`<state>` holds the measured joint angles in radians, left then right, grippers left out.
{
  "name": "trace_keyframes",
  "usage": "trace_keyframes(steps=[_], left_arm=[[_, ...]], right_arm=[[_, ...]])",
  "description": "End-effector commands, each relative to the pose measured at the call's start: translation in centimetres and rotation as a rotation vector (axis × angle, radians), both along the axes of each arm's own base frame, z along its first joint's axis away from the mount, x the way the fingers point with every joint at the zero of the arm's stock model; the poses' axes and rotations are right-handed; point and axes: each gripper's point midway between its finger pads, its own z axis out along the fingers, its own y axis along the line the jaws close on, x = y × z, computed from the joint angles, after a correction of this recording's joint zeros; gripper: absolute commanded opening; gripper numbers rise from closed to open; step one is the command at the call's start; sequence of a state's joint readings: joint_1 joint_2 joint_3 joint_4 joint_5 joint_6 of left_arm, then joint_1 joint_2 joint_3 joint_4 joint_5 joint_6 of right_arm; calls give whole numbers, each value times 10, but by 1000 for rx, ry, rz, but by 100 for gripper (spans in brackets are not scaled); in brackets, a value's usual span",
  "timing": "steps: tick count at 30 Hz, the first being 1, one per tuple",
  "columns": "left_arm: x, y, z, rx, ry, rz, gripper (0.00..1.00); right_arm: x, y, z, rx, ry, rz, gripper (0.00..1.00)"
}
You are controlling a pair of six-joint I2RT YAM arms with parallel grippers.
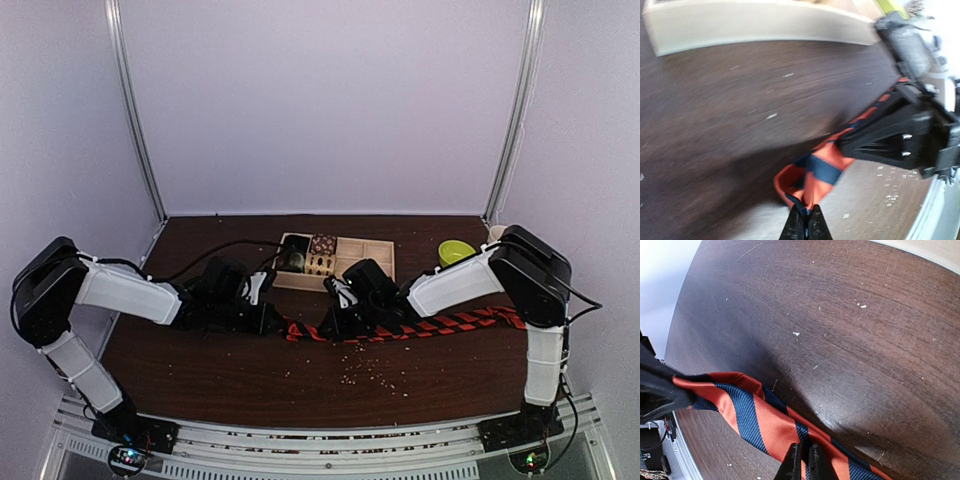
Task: Roll the ties
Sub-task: Pick up the tie from the center of the board, then roll the tie at the center of the board.
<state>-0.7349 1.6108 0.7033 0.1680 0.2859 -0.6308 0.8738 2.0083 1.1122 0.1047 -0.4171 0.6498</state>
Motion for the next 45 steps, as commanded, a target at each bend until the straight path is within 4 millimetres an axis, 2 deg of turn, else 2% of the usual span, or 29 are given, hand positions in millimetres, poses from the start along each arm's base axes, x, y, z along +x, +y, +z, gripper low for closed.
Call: trace_keyframes(steps=[1, 5, 9, 11, 15, 21, 24, 26, 33, 37, 41, 44, 45], left_arm=[[2, -38, 45, -136, -100, -98, 0], [0, -61, 49, -160, -93, -140, 0], [1, -70, 49, -203, -68, -135, 1], [2, -71, 47, -204, -58, -131, 1], [3, -71, 44, -197, -53, -127, 2], [2, -84, 48, -198, -56, -159, 2], [2, -89, 49, -198, -58, -163, 2], [2, -88, 50, -196, -63, -156, 3], [-3, -71, 42, -153, -48, -115, 4], [-3, -52, 36, -96, -54, -52, 8], [-8, -55, 45, -136, -80, -84, 16], [-1, -44, 39, -144, -59, -45, 30], [3, -36, 39, -161, -47, -10, 39]], right_arm=[[-4, -4, -17, -49, 9, -2, 8], [-3, -2, -10, -35, 1, 0, 9], [-3, -3, 1, -12, -10, -2, 9], [-3, -6, 14, 12, -24, -10, 10], [-3, -20, 36, 57, -43, -38, 13], [-5, -47, 44, 115, -18, -83, 18], [-4, -52, 50, 159, -18, -96, 18], [-2, -48, 52, 176, -14, -90, 18], [4, -10, 66, 271, 4, -51, 15], [1, 8, 58, 243, 8, -18, 15], [1, 16, 35, 183, 24, -13, 14], [2, 12, 16, 127, 34, -27, 13], [2, 10, 14, 120, 37, -29, 12]])
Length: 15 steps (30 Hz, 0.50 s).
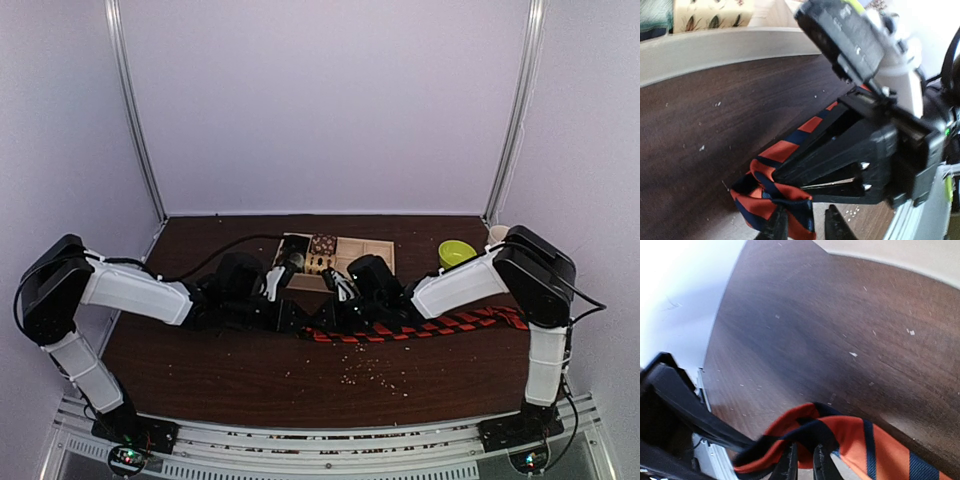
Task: Roll the ties
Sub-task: Roll the tie at the center of the board.
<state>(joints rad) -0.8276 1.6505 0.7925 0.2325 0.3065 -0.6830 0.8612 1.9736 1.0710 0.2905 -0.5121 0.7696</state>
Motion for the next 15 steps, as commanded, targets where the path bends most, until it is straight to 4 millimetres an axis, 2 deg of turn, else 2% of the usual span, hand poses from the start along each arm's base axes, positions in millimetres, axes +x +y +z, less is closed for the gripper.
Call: trace_keyframes(steps=[1, 2, 4, 8, 12, 15], left_arm=[[15, 24, 6, -72, -1, 98, 43], [17, 32, 5, -82, -6, 122, 50], [18, 47, -4, -34, -13, 160, 53], [20, 61, -22, 59, -7, 204, 53], [21, 71, -39, 101, 13, 253, 47], [21, 76, -33, 57, -14, 281, 47]], right_arm=[[-2, -8, -24, -77, 16, -16, 12], [-3, -9, -21, -70, 11, -20, 12], [-3, -11, -18, -70, 0, -25, 12], [-1, -9, -19, -77, -1, -17, 13], [0, -9, -14, -72, -11, -22, 13], [2, -11, -14, -84, -24, -27, 12]])
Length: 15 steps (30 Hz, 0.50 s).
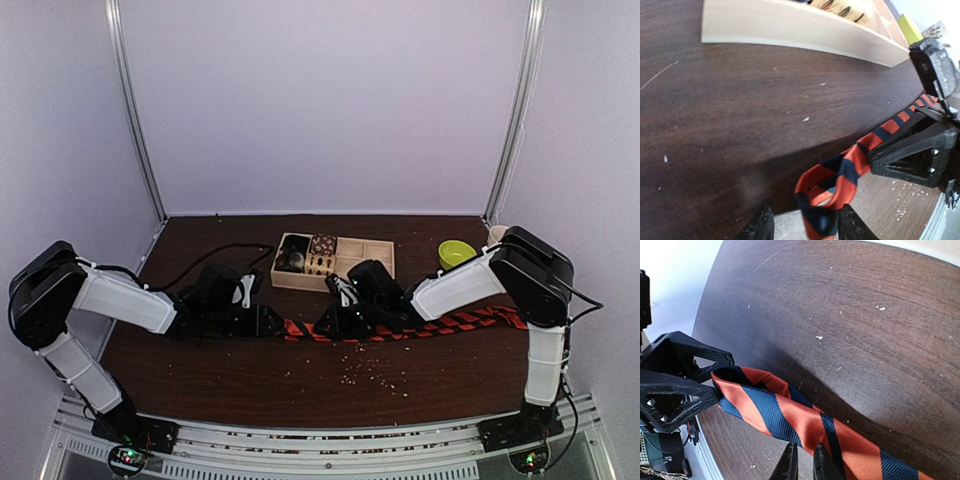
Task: Roll the ties
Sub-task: Roll the tie at the center of the board.
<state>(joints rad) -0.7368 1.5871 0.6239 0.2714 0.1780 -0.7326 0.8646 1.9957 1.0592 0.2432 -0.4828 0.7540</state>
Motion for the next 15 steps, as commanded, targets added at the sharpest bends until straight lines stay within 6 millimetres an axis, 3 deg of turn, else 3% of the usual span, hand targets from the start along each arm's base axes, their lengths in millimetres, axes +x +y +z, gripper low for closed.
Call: trace_keyframes(steps=[1, 5, 10, 15], left_arm=[[5, 10, 7, -40, -57, 64, 48], [1, 10, 7, -69, -60, 47, 44], [8, 40, -9, 9, -42, 152, 32], [11, 24, -20, 64, -16, 43, 30]], right_arm=[[6, -1, 10, -11, -49, -13, 12], [8, 3, 8, -13, -43, -7, 12], [9, 7, 13, 1, -48, -5, 12], [9, 14, 10, -6, -43, 6, 12]])
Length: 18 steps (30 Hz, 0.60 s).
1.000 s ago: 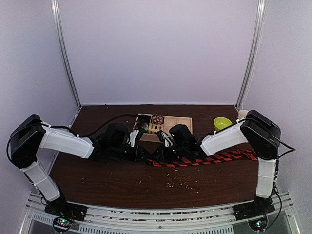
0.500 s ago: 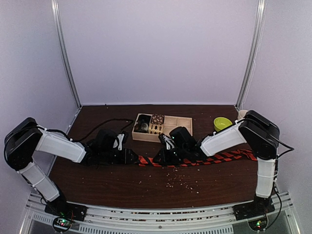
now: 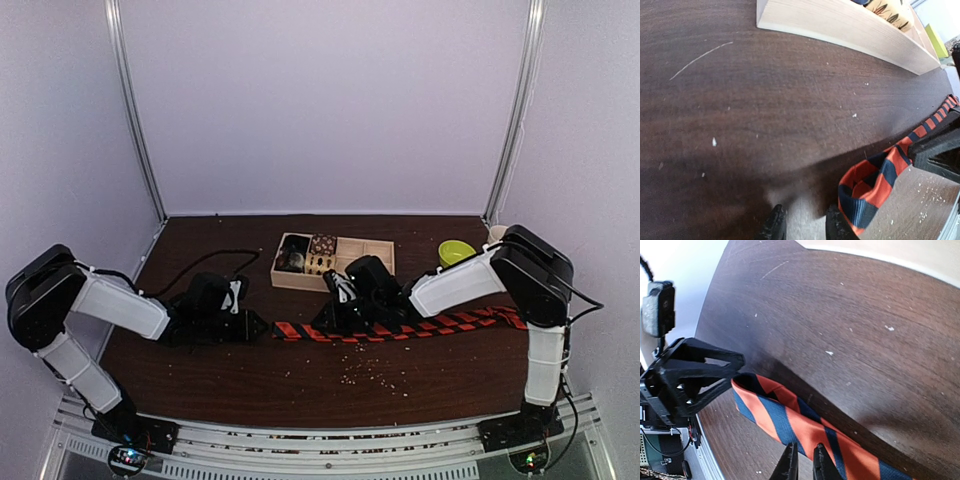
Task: Roll the ties
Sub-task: Roll the tie at the center of the board.
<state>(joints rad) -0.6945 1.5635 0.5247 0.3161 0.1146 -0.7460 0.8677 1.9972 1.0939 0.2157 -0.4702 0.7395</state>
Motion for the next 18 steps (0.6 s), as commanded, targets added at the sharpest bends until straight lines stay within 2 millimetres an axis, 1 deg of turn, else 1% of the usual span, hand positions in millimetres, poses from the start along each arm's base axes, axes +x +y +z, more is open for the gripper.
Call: trace_keyframes(steps=[1, 2, 5, 8, 11, 13, 15, 18], left_arm=[[9, -15, -4, 18, -5, -77, 29], [8, -20, -6, 8, 2, -102, 28], [2, -43, 0, -46, -9, -185, 25], [-7, -70, 19, -99, -62, -282, 23], [-11, -87, 40, -160, -114, -326, 22], [-10, -96, 49, -175, -139, -343, 22], [-7, -104, 53, -190, -147, -355, 22], [-2, -112, 53, -199, -146, -363, 23]], right_arm=[[4, 9, 2, -8, -23, 6, 12], [5, 9, -1, -16, -21, 6, 12], [3, 9, -13, -36, -5, 12, 10], [0, 9, -25, -55, 13, 20, 9], [-4, 7, -28, -62, 19, 26, 9], [-6, 5, -25, -59, 14, 31, 9], [-5, 1, -16, -54, 1, 28, 9], [1, -15, 0, -48, -25, -6, 12]])
